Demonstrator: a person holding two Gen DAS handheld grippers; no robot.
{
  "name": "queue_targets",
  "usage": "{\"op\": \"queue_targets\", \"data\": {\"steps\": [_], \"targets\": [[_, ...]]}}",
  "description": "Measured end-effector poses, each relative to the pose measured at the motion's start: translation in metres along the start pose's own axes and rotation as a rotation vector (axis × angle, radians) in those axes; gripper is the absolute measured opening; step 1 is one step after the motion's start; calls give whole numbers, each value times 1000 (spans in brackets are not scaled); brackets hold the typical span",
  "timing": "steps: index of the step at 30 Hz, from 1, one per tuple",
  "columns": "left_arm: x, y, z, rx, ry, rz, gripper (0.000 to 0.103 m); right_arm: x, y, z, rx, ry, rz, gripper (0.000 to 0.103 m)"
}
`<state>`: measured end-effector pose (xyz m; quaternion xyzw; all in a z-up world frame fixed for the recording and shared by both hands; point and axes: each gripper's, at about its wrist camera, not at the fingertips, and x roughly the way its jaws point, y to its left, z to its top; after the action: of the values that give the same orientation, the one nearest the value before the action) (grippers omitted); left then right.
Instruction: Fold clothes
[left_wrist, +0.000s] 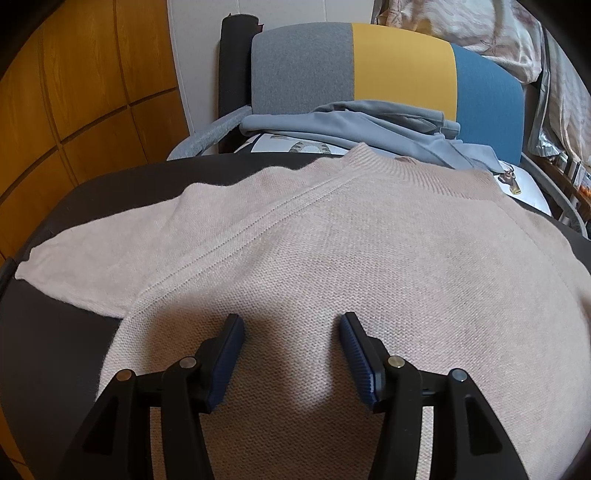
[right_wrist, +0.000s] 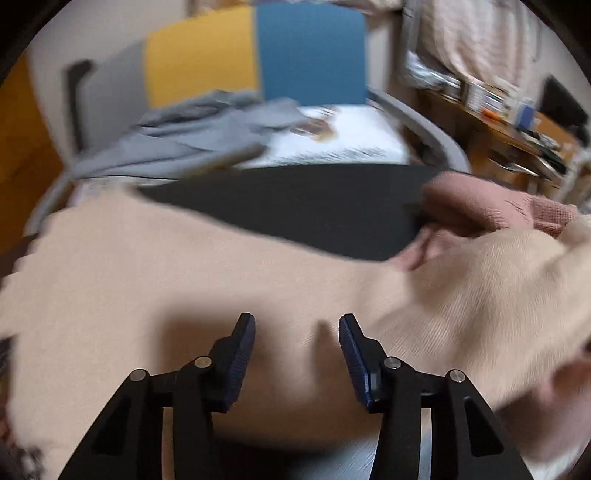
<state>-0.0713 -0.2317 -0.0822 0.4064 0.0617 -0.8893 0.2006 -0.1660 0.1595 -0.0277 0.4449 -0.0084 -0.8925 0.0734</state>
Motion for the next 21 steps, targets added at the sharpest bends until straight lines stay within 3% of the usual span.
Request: {"op": "queue_targets", "data": {"steps": [4, 7, 9, 13, 15, 21], "targets": [[-6, 5, 3, 67, 45, -58, 56, -38, 76, -47, -185, 74, 215, 50], [-30, 19, -9, 124, 65, -119, 55, -46, 115, -87, -349, 138, 276, 49], [-46, 29, -22, 158, 58, -116, 55, -46, 124, -101, -388, 148, 281, 49], [-55, 36, -56, 276, 19, -13, 56, -35, 127, -106, -421, 130, 222, 56], [-52, 38, -57, 263, -14, -23, 56, -28, 128, -100, -398, 125, 202, 60], [-29, 41, -23, 145, 61, -96, 56, -7, 121, -73, -307, 110, 138, 60]]}}
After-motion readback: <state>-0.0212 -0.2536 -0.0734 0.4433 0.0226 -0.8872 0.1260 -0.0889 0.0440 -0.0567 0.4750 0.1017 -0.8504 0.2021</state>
